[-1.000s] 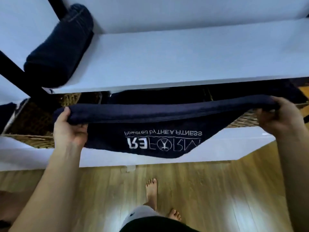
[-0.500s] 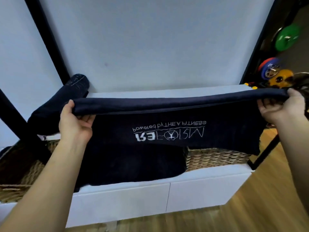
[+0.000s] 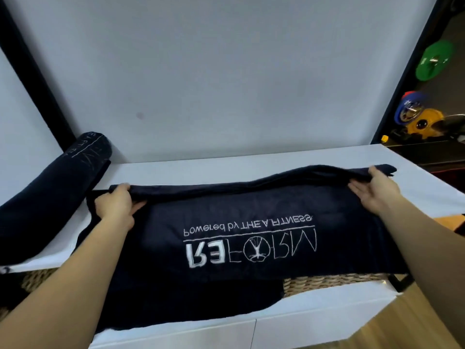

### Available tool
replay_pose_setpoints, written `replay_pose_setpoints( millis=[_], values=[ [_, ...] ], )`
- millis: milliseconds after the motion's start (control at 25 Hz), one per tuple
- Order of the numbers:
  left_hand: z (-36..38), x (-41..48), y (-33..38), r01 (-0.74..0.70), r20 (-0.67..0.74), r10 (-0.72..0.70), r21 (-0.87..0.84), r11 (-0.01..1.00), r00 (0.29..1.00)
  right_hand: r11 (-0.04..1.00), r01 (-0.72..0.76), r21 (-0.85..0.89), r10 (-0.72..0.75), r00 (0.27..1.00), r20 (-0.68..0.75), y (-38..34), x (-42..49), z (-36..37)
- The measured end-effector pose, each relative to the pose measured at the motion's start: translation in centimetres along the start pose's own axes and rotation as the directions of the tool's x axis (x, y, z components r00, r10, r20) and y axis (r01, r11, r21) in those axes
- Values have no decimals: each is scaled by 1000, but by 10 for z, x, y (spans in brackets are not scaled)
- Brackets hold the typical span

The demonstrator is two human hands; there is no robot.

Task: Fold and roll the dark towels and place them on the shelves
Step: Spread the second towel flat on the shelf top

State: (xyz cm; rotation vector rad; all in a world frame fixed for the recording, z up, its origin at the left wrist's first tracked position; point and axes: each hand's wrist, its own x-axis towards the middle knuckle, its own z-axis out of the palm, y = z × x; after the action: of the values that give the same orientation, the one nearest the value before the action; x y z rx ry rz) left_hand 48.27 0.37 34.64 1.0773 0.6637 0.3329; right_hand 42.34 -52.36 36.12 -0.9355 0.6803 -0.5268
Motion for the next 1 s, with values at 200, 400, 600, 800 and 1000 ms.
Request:
replay_pose_setpoints(
  millis=[200,400,600,800,1000],
  values=[
    [39,59,-2,66,-86,-52,172,983,995,984,68,-163,-73,997,-24,15,56,29],
    [70,96,-6,10,-122,31,326,945,992,961,133,-244,-139,990,-8,25,97,65],
    [82,73,-20,-429,238,441,807,405,865,312,476,-822,-301,870,389,41,108,74],
    [79,96,-33,-711,704,305,694,-109,641,-393,505,-768,26,841,540,52,117,73],
    [88,113,-19,-751,752,250,649,-122,610,-377,499,-780,6,844,536,46,129,66]
  ],
)
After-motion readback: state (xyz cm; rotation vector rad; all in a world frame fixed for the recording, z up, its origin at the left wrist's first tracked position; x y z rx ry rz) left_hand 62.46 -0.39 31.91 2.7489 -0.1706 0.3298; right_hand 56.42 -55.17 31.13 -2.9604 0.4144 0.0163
